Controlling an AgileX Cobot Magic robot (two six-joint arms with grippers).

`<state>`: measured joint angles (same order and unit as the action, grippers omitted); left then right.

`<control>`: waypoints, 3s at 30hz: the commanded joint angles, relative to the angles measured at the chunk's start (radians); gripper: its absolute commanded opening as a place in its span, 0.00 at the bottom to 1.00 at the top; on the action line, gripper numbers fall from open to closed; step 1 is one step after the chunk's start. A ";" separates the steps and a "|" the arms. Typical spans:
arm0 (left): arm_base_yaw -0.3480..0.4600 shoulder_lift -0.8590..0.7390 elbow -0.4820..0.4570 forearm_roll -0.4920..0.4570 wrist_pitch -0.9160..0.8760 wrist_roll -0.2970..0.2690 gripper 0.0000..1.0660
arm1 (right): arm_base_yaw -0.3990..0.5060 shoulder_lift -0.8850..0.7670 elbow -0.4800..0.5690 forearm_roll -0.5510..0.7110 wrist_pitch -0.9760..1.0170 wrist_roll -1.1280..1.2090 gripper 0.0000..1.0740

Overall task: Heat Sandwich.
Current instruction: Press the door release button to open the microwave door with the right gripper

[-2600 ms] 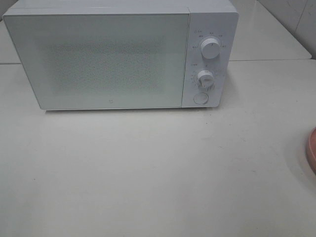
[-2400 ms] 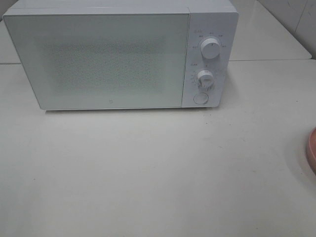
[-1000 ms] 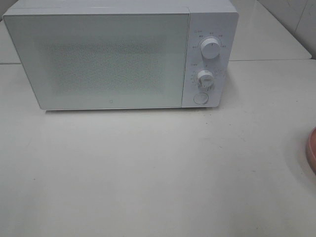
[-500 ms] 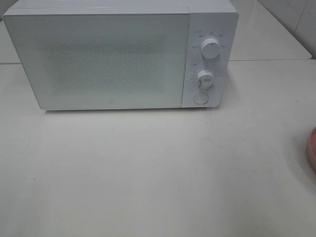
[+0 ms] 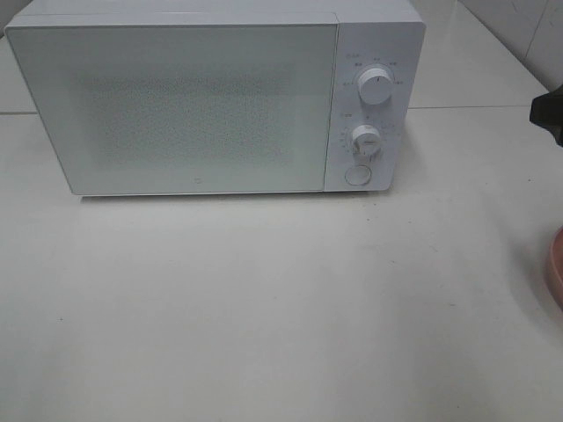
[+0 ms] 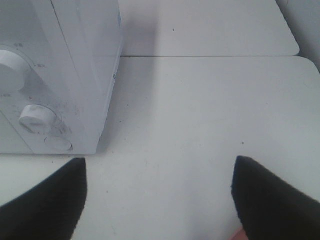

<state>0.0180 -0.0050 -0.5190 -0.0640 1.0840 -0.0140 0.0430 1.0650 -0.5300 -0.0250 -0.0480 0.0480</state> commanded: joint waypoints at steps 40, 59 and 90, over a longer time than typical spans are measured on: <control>0.002 -0.023 0.002 0.001 -0.015 -0.006 0.94 | 0.743 0.567 0.301 0.844 -1.199 -0.356 0.71; 0.002 -0.023 0.002 0.001 -0.015 -0.006 0.94 | 0.847 0.659 0.211 0.916 -1.181 -0.332 0.71; 0.002 -0.023 0.002 0.001 -0.015 -0.006 0.94 | 0.847 0.659 0.211 0.915 -1.180 1.162 0.52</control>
<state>0.0180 -0.0050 -0.5190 -0.0640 1.0840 -0.0140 0.8870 1.7220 -0.3140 0.8930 -1.2060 1.1820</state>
